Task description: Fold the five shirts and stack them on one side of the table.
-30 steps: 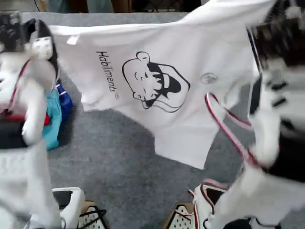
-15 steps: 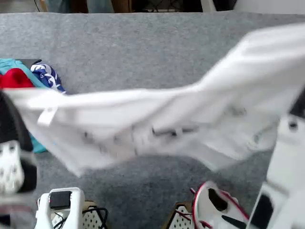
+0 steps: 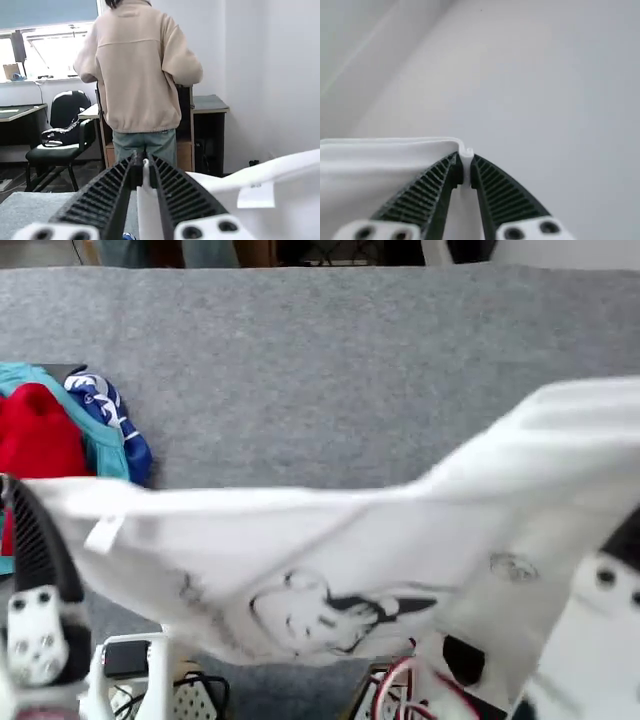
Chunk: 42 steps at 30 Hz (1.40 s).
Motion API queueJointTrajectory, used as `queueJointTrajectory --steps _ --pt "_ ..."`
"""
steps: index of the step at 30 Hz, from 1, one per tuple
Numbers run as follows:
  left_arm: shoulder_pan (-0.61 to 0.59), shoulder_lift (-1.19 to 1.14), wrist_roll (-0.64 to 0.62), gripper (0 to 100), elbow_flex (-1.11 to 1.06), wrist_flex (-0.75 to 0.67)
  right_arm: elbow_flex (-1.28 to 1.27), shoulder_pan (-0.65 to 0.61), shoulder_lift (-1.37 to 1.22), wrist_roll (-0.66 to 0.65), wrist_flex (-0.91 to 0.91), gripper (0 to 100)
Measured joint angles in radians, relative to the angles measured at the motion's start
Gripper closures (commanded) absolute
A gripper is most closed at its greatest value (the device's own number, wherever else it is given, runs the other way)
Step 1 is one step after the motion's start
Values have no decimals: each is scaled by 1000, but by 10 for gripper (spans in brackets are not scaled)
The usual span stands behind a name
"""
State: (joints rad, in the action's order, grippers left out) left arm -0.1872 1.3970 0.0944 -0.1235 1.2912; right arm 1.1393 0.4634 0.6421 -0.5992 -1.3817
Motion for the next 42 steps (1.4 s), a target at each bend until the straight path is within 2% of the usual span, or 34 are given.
queueJointTrajectory --steps 4,9,13,16,19,22,27,30,35,42 --pt "0 0 0 971 -180 -133 -147 0 0 43 -8 985" --pt "6 0 0 970 -479 -451 -445 -2 -2 120 83 985" --pt "81 -29 0 970 -758 -783 -781 -6 -3 157 298 985" --pt "126 -137 41 970 -928 -1011 -1060 -44 -20 160 509 985" --pt "129 -316 81 970 -962 -1197 -1275 -95 -25 160 709 985" --pt "117 -539 86 971 -891 -1301 -1356 -129 -71 160 848 985" --pt "51 -953 91 971 -566 -1329 -1298 -132 -212 157 876 985" --pt "21 -1129 91 971 -345 -1269 -1172 -137 -325 157 865 985" --pt "31 -1203 91 971 -81 -1048 -922 -169 -557 77 786 985" --pt "109 -1208 91 971 -55 -841 -680 -238 -783 -77 525 985"
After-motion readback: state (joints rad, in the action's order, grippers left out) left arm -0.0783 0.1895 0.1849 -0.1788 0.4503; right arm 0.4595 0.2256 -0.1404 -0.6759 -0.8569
